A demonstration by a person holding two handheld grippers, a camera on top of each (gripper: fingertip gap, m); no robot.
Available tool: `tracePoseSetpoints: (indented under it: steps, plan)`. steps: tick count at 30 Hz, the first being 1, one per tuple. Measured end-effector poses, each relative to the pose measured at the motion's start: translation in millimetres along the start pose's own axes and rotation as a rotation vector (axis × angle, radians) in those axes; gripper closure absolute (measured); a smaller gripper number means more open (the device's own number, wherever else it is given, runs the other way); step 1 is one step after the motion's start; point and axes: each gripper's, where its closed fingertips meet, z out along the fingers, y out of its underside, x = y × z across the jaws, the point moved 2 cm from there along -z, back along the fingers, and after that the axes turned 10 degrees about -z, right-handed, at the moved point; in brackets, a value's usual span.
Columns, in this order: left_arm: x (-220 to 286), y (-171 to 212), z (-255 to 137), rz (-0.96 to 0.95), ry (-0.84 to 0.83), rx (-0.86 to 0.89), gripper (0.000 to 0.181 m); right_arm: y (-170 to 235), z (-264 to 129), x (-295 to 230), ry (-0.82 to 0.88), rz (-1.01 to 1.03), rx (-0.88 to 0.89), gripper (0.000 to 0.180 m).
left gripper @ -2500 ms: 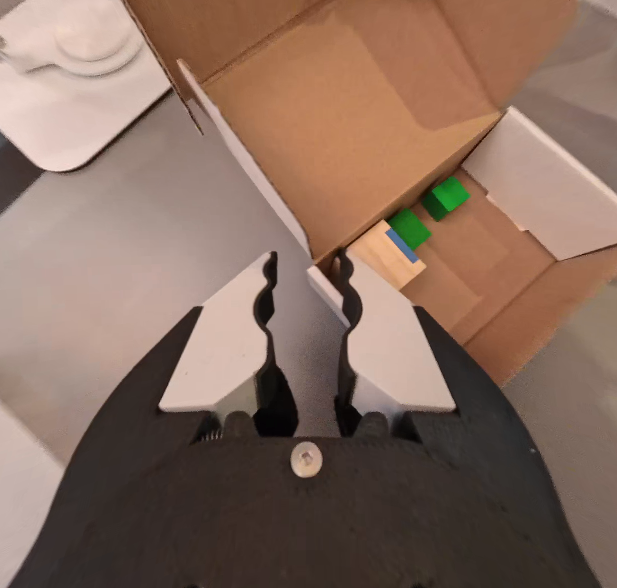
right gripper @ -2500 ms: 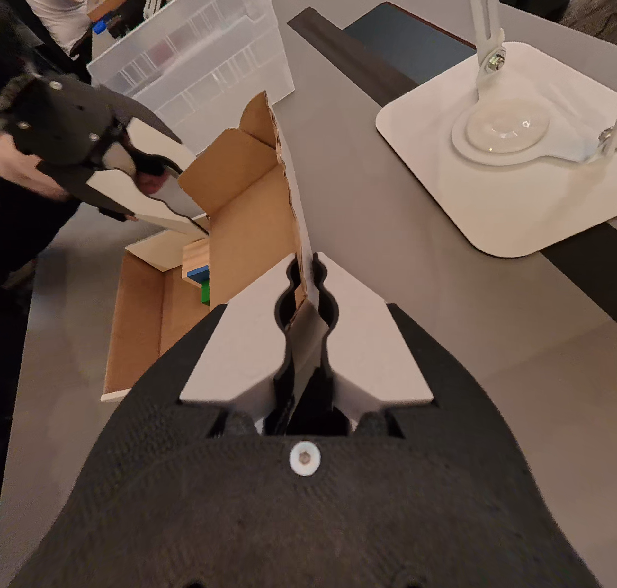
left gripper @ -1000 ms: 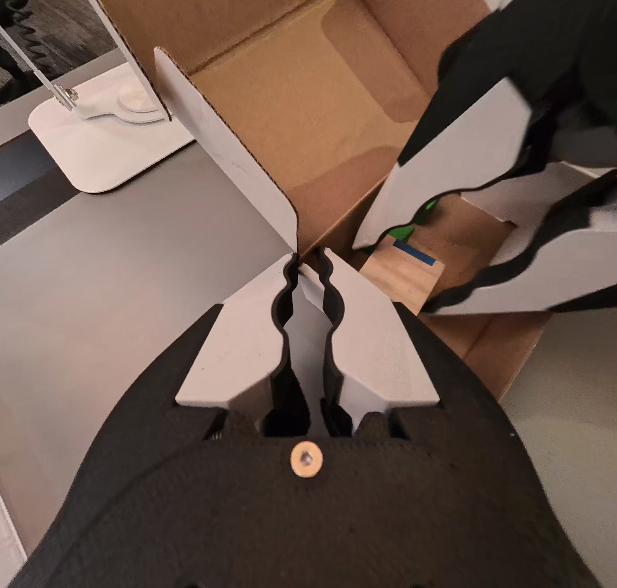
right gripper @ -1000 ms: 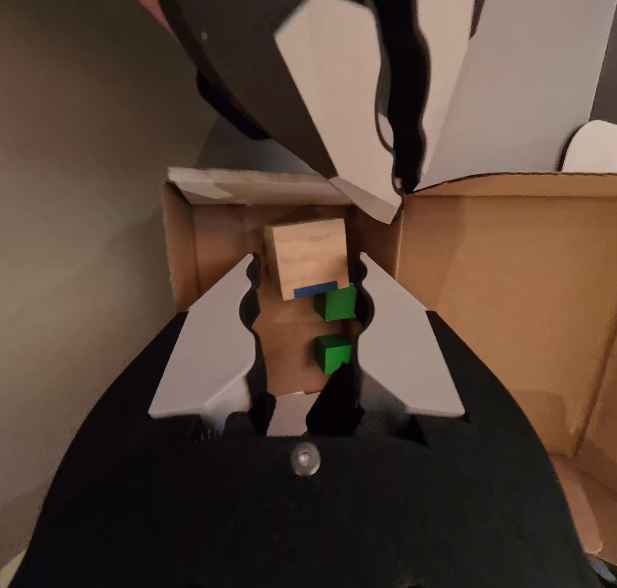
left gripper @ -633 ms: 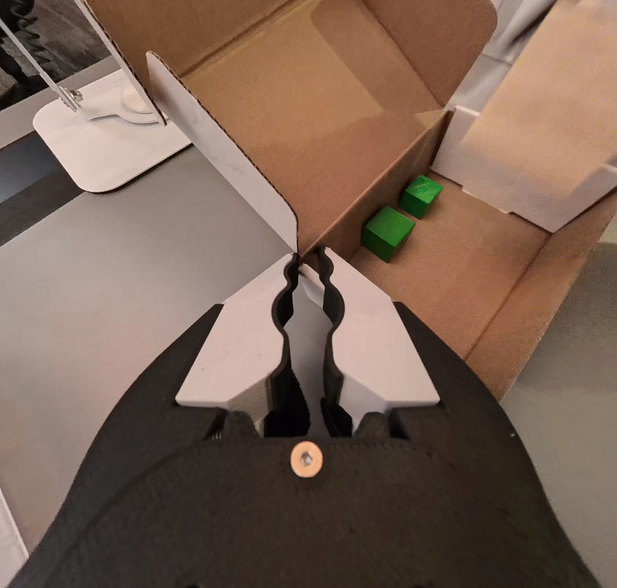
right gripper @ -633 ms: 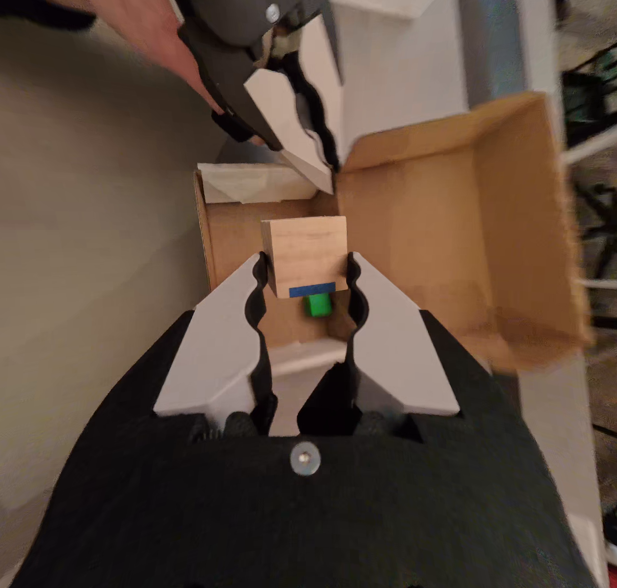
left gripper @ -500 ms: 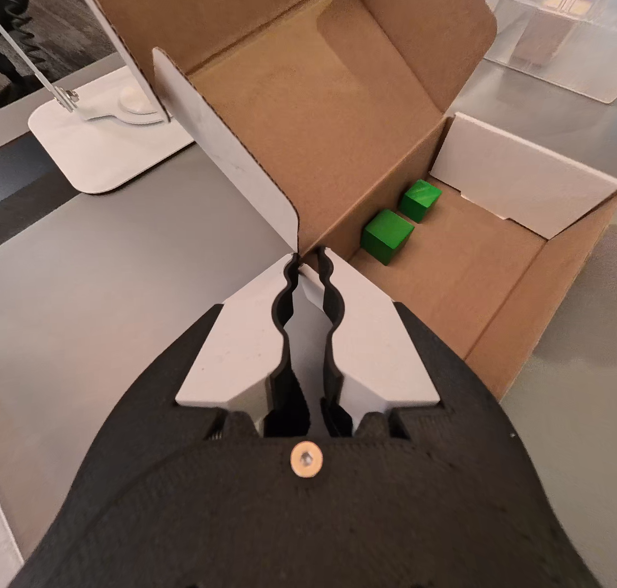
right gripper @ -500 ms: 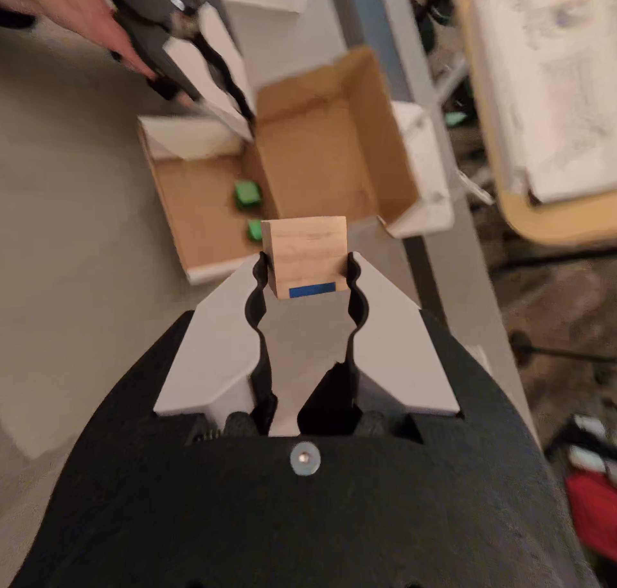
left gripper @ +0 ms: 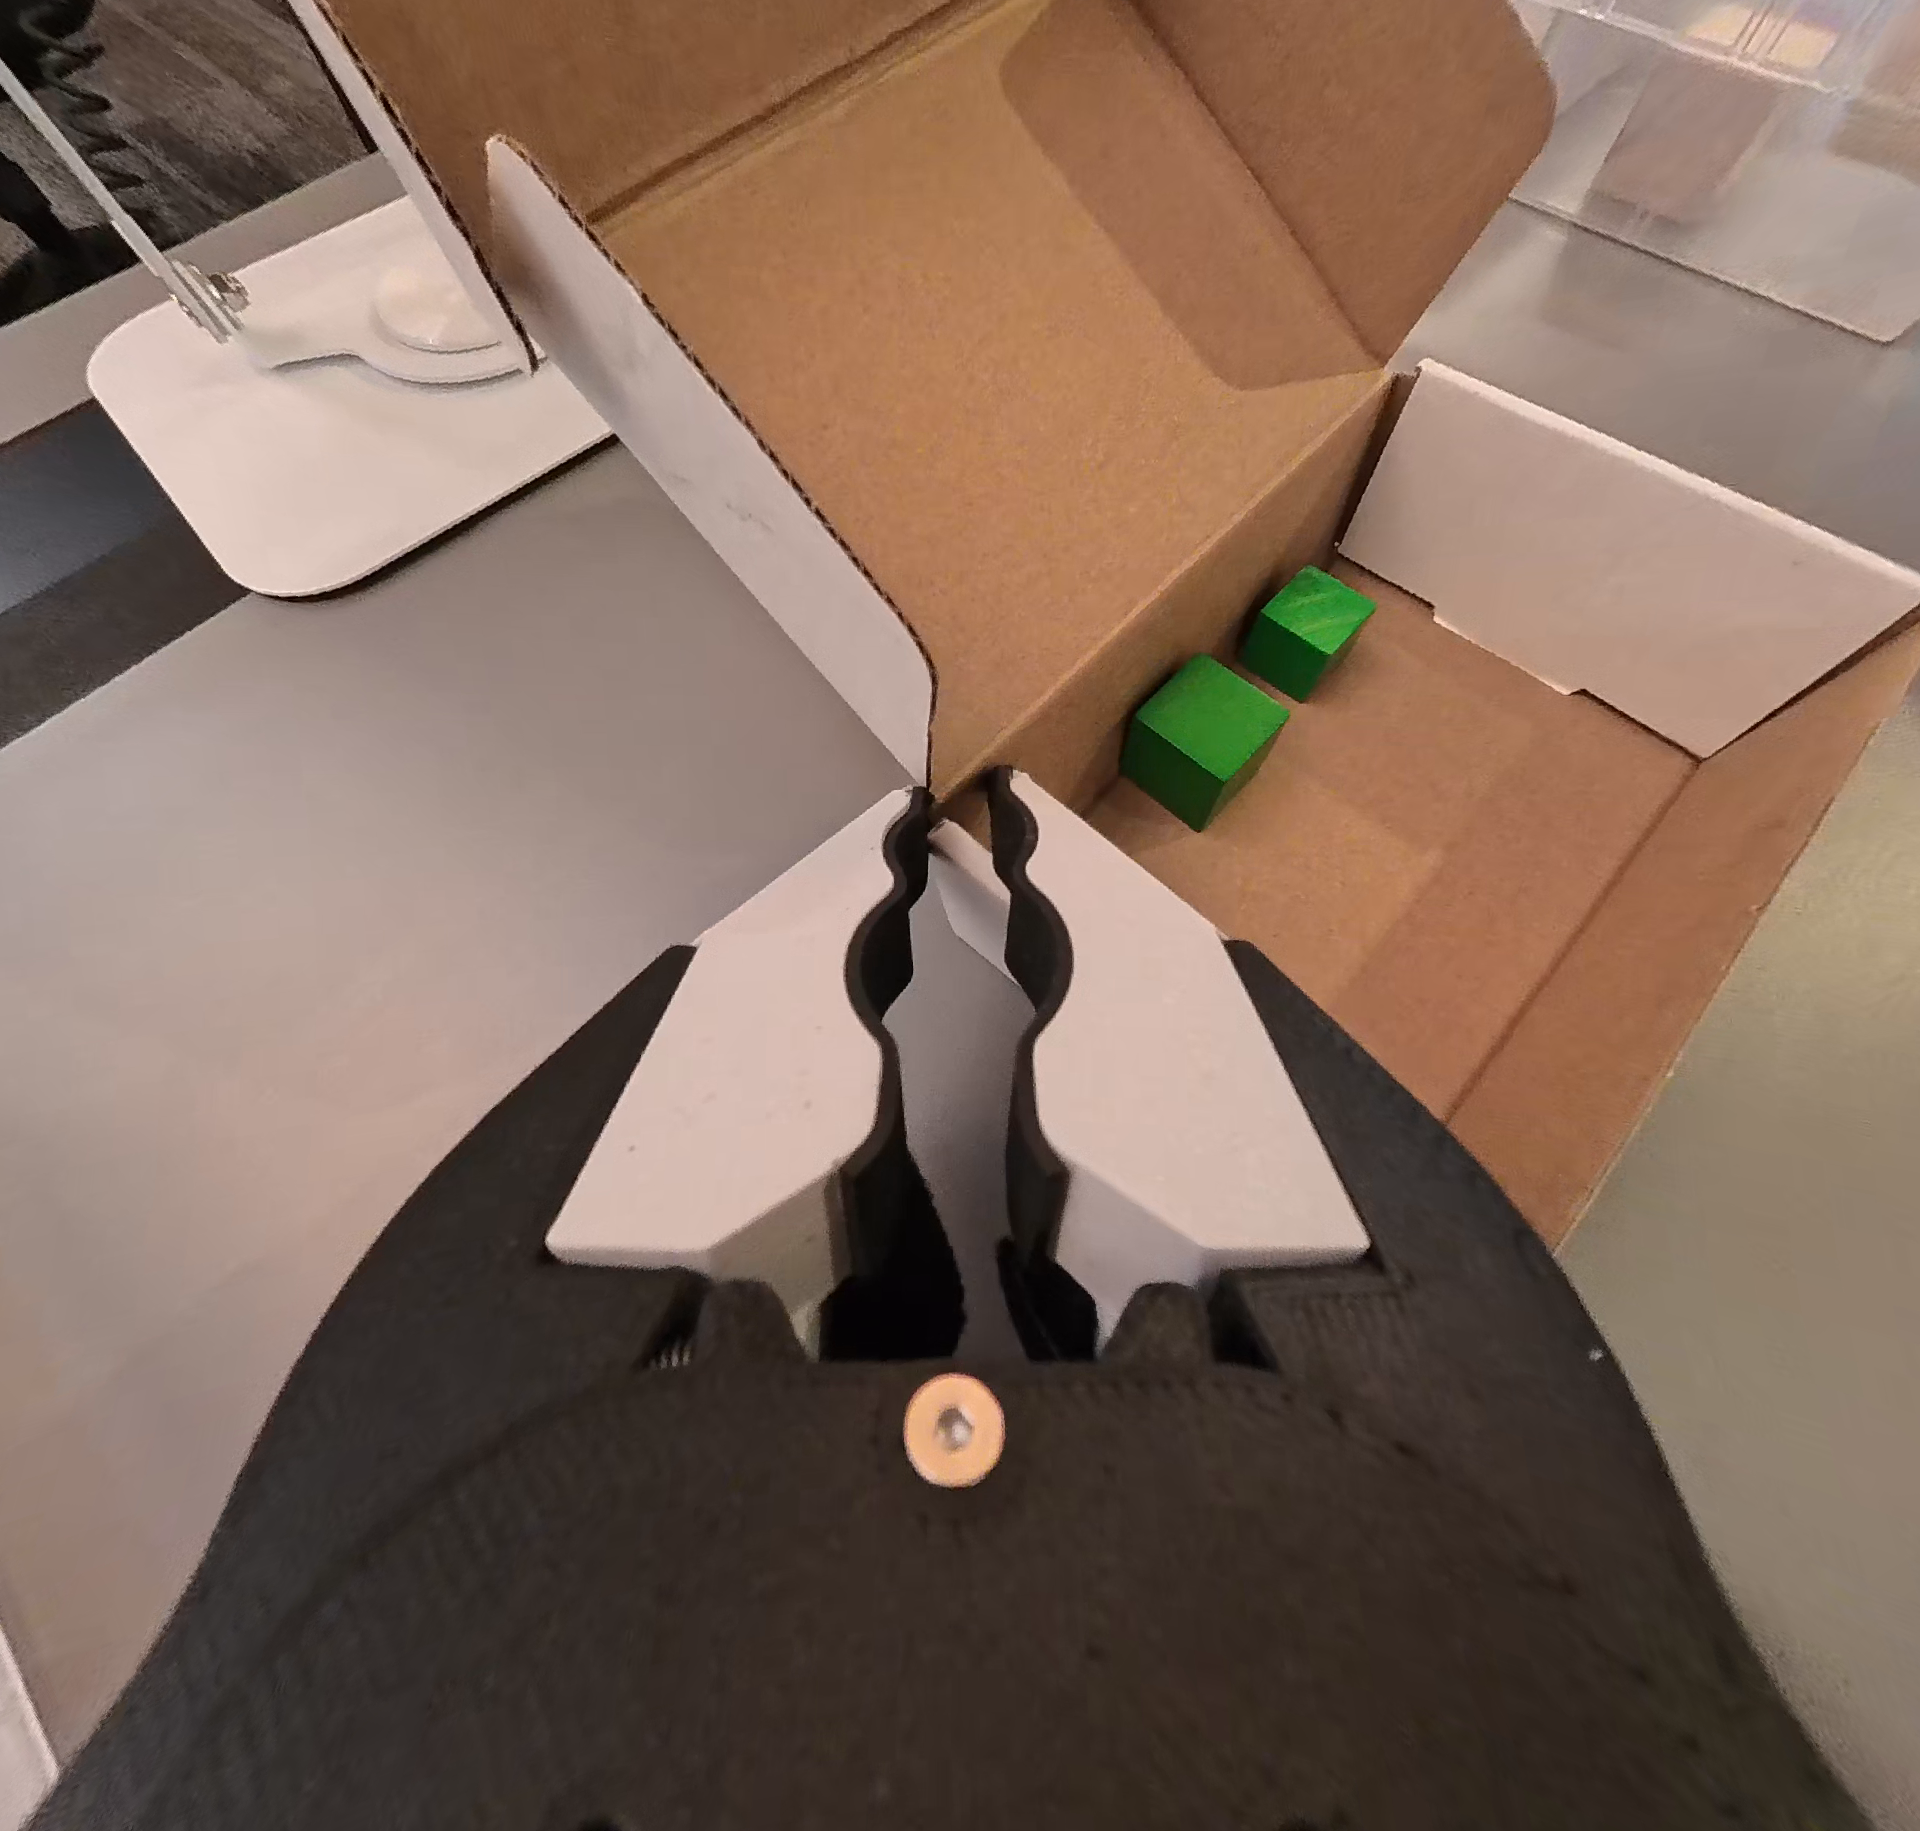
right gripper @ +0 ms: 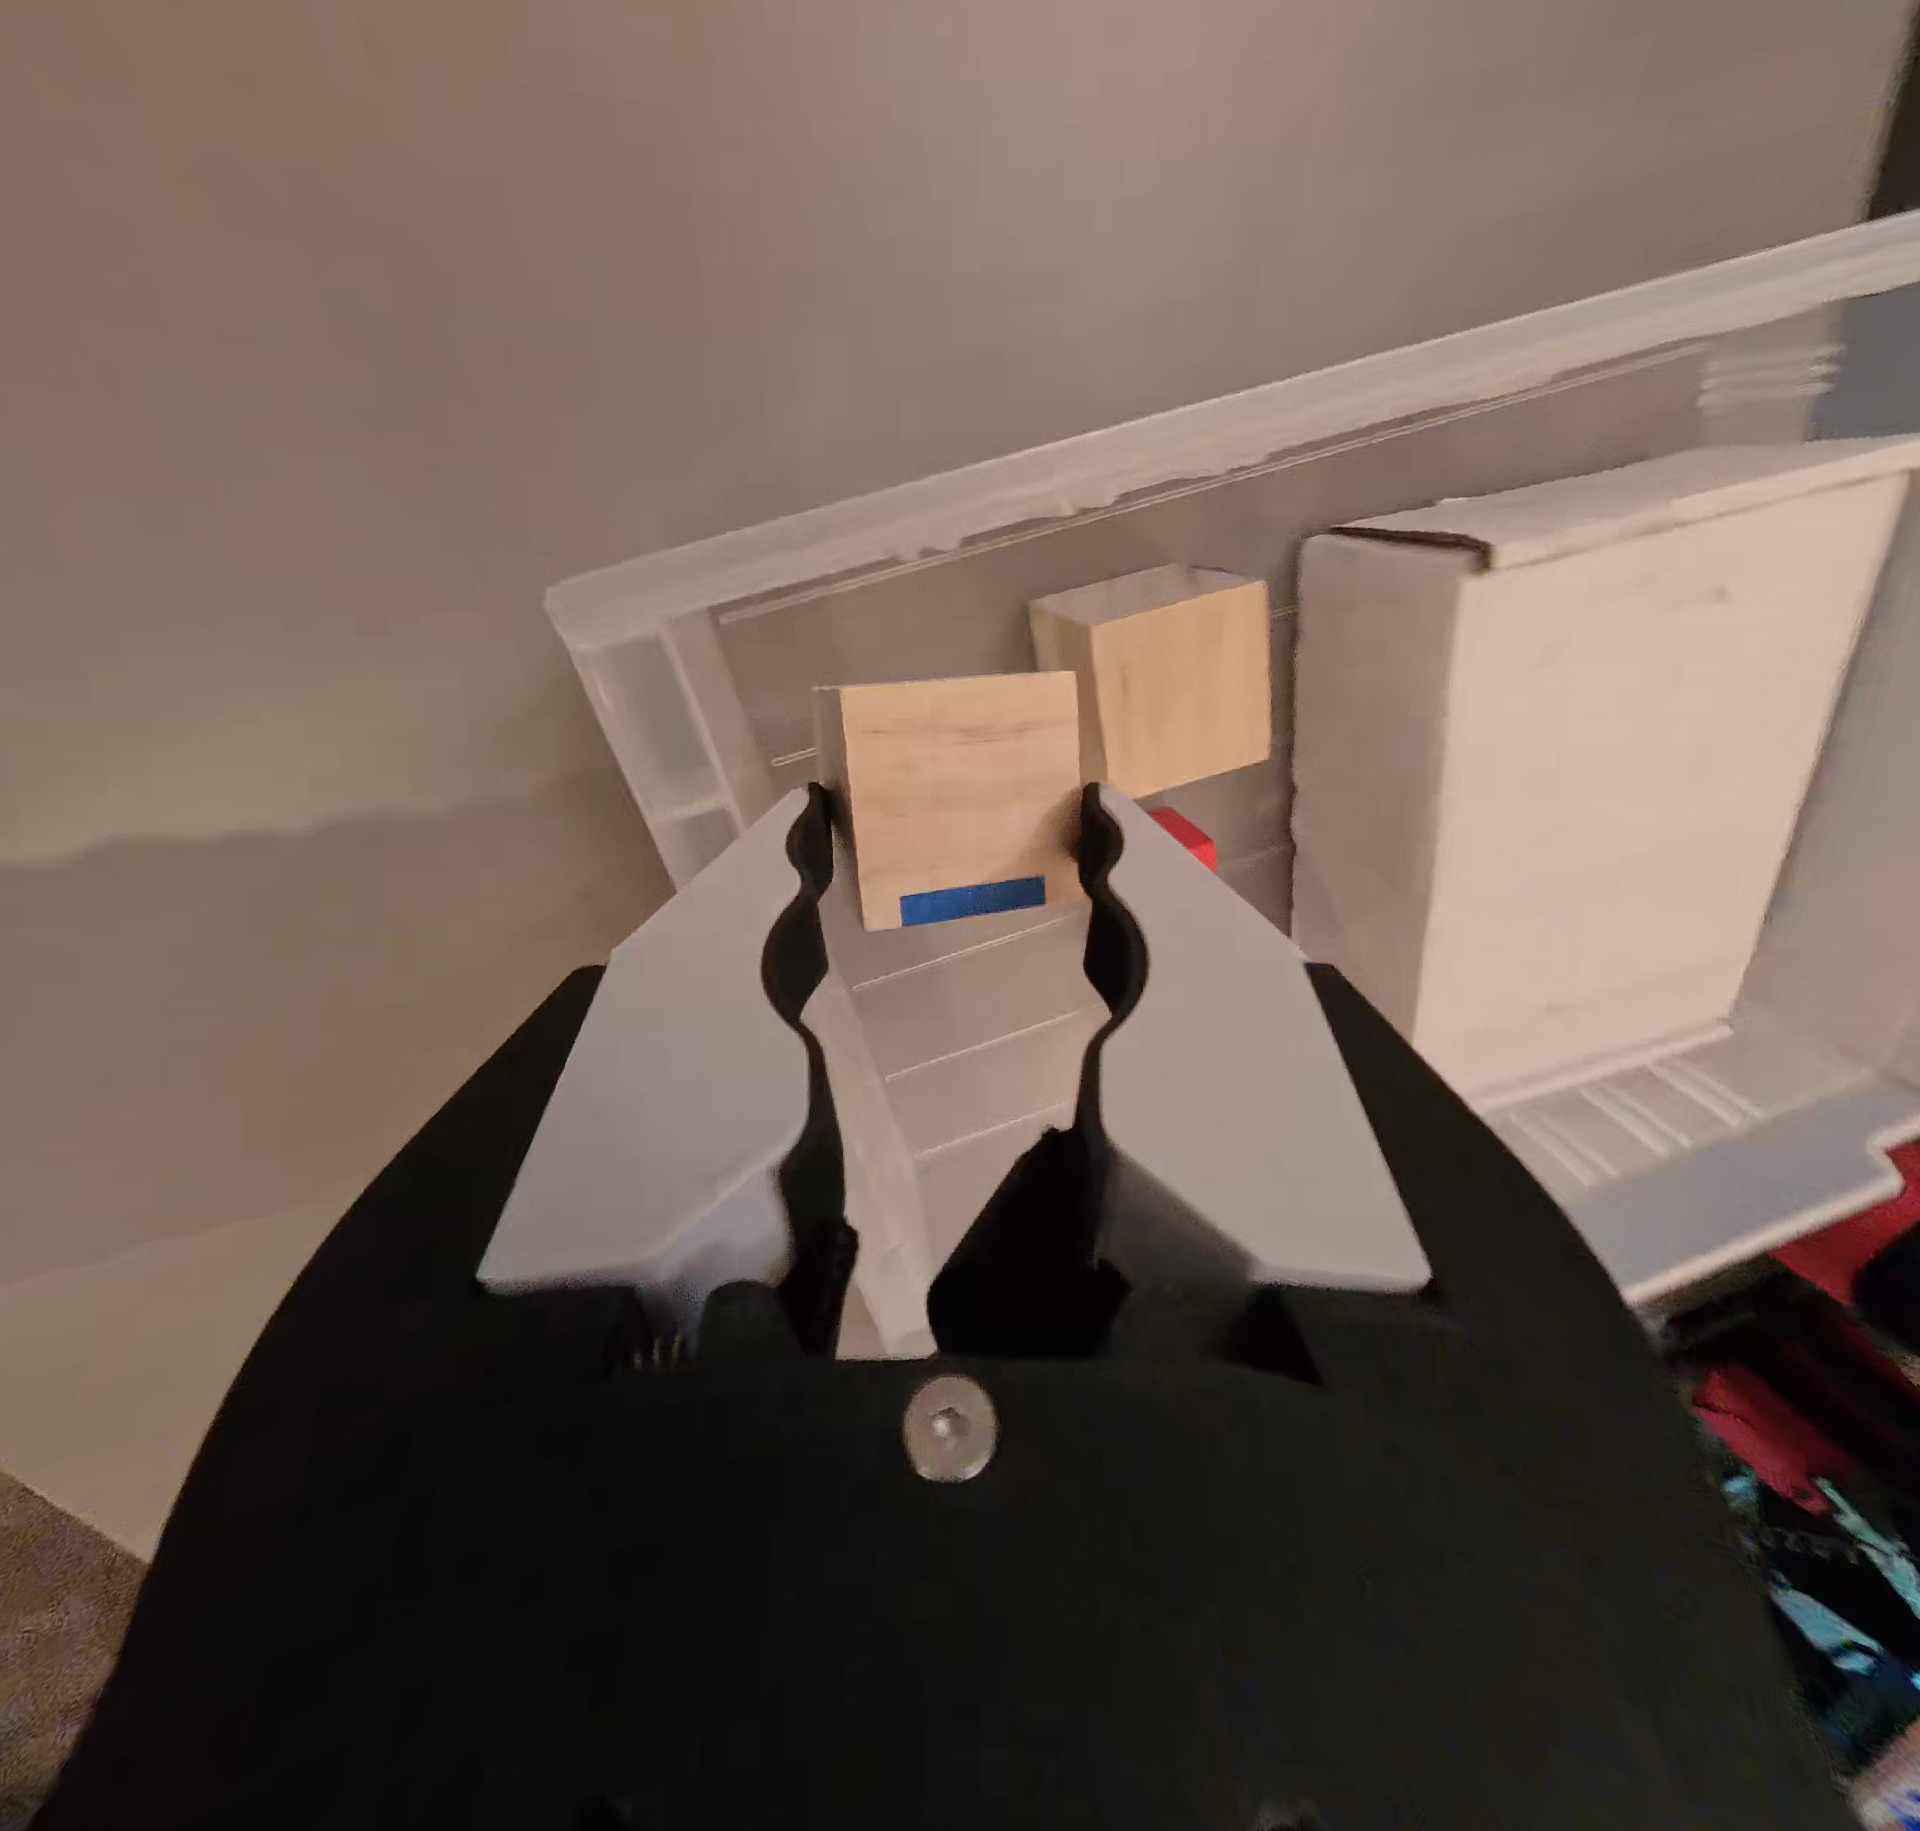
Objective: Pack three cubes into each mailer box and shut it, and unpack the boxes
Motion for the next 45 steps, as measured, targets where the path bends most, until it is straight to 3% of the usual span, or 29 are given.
tracePoseSetpoints:
  steps: [8, 12, 13, 15, 17, 19, 23, 27, 32, 45]
  plan:
    - [0, 0, 0, -0.001, 0.006, 0.000, 0.171, 4, 28, -2, -0.074, -0.016, -0.066, 0.132]
    - [0, 0, 1, -0.004, 0.011, 0.002, 0.171, 6, -10, 10, 0.024, 0.033, -0.092, 0.112]
    - [0, 0, 1, -0.005, 0.011, 0.002, 0.171, 1, -29, 16, 0.085, 0.039, -0.085, 0.115]
    - [0, -1, 2, -0.003, 0.009, 0.003, 0.171, -30, -70, 26, 0.220, 0.020, 0.006, 0.124]
    - [0, -1, 2, 0.002, 0.006, 0.002, 0.171, -93, -102, 22, 0.283, -0.052, 0.189, 0.130]
    - [1, -2, 3, 0.006, 0.002, 0.004, 0.171, -156, -108, 9, 0.277, -0.135, 0.288, 0.133]
    - [0, -1, 2, 0.010, -0.004, 0.009, 0.171, -254, -64, -6, 0.212, -0.233, 0.335, 0.135]
    - [0, -1, 2, 0.011, -0.008, 0.013, 0.171, -300, 5, 3, 0.147, -0.210, 0.291, 0.142]
    - [1, -2, 2, 0.037, -0.025, 0.011, 0.171, -308, 55, 11, 0.110, -0.182, 0.218, 0.148]
    - [2, -3, 3, 0.037, -0.021, 0.014, 0.171, -313, 60, -8, 0.046, -0.200, 0.243, 0.153]
